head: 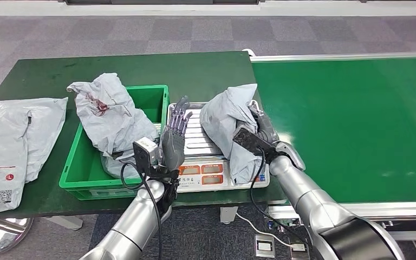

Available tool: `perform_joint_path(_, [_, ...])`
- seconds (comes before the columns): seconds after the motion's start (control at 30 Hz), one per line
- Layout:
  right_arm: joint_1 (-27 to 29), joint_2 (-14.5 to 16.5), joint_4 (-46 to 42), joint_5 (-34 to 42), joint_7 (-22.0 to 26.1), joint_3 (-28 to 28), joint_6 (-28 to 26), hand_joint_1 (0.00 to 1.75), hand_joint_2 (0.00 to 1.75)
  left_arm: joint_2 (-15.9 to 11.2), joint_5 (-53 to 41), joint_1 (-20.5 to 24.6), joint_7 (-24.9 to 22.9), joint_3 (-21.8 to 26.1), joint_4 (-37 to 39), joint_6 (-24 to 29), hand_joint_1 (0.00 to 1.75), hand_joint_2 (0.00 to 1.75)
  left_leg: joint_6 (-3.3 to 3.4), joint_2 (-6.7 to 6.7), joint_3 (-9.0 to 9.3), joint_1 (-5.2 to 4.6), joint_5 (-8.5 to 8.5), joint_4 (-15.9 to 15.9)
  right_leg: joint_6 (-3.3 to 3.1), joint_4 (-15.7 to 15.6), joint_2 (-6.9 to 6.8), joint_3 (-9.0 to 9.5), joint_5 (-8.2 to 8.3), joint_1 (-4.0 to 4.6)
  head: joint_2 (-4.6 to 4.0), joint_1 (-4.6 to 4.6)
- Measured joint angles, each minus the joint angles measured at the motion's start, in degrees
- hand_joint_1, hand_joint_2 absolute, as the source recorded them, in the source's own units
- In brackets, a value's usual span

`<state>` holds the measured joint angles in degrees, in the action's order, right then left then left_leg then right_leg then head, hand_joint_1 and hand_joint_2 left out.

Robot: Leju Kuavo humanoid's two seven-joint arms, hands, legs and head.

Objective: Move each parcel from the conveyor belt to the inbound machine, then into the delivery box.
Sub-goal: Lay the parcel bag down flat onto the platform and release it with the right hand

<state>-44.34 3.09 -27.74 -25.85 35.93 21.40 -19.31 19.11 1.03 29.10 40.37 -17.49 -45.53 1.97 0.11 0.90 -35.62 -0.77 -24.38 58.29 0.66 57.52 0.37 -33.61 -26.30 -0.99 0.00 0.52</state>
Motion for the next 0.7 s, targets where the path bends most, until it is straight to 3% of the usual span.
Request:
perform_joint_path(0.03, [-0.03,0.14,0.04,0.73,0.26,-0.09,-0.87,0.0,1.75,0.03,0.0,0.0,0.0,0.0,0.02,0.0,0.0,0.0,0.0,0.0,0.0,0.0,0.0,0.0,0.0,0.0,0.0,0.0,0.0,0.0,0.0,0.0])
perform_joint_path(0.17, [0.39,0.67,-1.99,7.76,2.99,-1.42,-7.33,0.0,1.75,0.22,0.0,0.02,0.0,-0.02,0.21,0.0,0.0,0.0,0.0,0.0,-0.01,0.0,0.0,0.0,0.0,0.0,0.0,-0.01,0.0,0.0,0.0,-0.01])
perform_joint_path(0.27, [0.97,0.85,-5.56,9.84,3.97,-2.74,-8.94,0.0,1.75,0.35,0.0,0.05,0.0,-0.02,0.32,0.0,0.0,0.0,0.0,-0.03,-0.01,0.0,0.0,0.0,0.0,0.0,0.02,-0.03,0.0,0.0,0.0,-0.01])
perform_joint_path(0.37, [2.05,0.78,-8.99,12.49,4.09,-3.14,-7.15,0.0,1.75,0.47,0.0,0.17,0.0,-0.02,0.45,0.0,0.0,0.0,0.0,0.02,-0.03,0.0,-0.01,0.01,0.0,0.0,-0.01,-0.05,0.0,0.0,0.0,0.0])
perform_joint_path(0.5, [4.27,0.06,-18.3,21.23,4.31,-3.17,-0.12,0.0,1.75,0.51,0.02,1.06,0.0,-0.02,1.15,0.0,0.0,0.0,-0.01,-0.02,-0.11,-0.01,-0.01,0.0,0.0,0.0,0.01,-0.13,0.0,-0.01,0.0,-0.01])
perform_joint_path(0.7, [5.31,-0.65,-24.77,22.59,4.28,-3.17,1.45,0.0,1.75,0.58,0.02,1.76,0.0,-0.02,1.89,0.0,0.0,0.0,-0.01,-0.04,-0.1,0.0,-0.01,0.0,0.0,0.0,0.04,-0.13,0.0,-0.01,0.0,0.0])
